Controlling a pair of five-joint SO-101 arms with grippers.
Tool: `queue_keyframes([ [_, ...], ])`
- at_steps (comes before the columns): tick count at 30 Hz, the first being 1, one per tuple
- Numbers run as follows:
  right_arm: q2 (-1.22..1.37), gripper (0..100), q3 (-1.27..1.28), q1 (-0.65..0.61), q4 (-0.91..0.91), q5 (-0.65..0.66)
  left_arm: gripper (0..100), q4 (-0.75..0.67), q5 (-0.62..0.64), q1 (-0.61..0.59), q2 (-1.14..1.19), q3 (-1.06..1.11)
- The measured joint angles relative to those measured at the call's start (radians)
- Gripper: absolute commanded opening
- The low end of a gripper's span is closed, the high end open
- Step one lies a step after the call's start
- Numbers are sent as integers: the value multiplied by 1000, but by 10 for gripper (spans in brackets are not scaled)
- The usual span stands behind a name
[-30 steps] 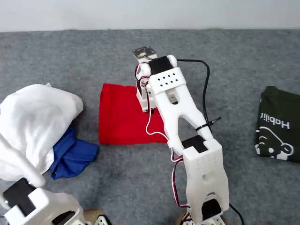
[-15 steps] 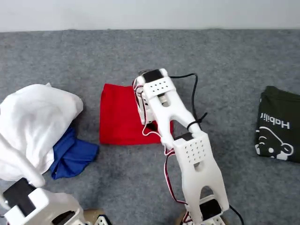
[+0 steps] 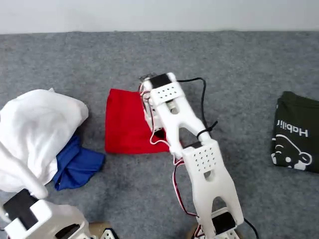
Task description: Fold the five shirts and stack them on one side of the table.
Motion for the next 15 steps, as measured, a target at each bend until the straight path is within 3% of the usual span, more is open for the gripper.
queue_keyframes([
  [6, -74, 10, 60, 14, 0, 117, 18, 0, 0, 14, 0, 0],
  [15, -427, 10, 537, 63, 0, 313, 18, 0, 0, 12, -18, 0],
])
